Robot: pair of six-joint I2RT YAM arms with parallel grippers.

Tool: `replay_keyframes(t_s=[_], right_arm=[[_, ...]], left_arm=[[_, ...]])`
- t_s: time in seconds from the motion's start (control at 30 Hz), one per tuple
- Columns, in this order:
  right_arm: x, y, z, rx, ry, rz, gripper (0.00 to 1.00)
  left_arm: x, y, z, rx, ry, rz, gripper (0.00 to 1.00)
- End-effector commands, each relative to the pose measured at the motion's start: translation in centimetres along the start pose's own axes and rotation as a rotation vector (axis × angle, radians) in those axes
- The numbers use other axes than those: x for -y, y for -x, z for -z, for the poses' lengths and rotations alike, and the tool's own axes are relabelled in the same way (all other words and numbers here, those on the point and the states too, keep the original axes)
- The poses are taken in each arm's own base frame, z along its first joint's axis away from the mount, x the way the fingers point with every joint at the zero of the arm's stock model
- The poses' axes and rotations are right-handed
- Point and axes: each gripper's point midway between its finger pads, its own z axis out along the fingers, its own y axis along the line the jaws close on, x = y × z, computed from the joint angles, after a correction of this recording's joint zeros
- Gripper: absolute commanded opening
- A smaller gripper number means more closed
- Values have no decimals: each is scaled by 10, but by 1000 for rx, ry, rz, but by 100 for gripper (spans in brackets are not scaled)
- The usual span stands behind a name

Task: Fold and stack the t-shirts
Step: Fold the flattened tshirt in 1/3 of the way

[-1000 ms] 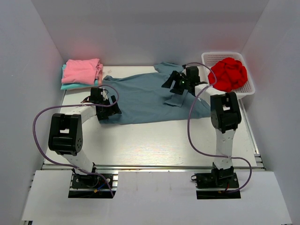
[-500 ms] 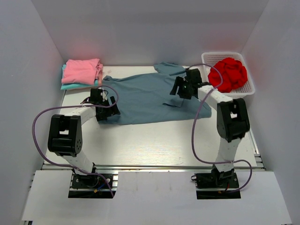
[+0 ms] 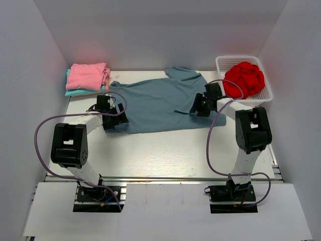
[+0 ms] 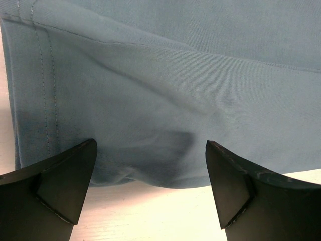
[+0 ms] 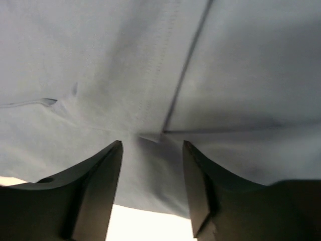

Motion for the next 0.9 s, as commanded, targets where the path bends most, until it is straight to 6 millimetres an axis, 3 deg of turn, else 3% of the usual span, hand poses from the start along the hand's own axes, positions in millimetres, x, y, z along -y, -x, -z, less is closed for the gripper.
replay_keyframes(t_s=[0.0,0.23,0.47,0.67,0.87], right_arm=[[-19,8,-9,1,97,7,56],[-20,1,-19,-21,121,-19,48],[-31,17,-17,15,154,-14,46],[-27,21,-19,28,120,-28,43],[-19,26,-23,39,77,-46,0]], left_arm=[[-15,-20,3,-49,60,-5,100],[-15,-20,3,-49,60,-5,100],[-14,-24,3,-55,40,-25,100],[-16,-24,3,-52,49,-25,100],[-17,-26,4,-60,52,-24,100]])
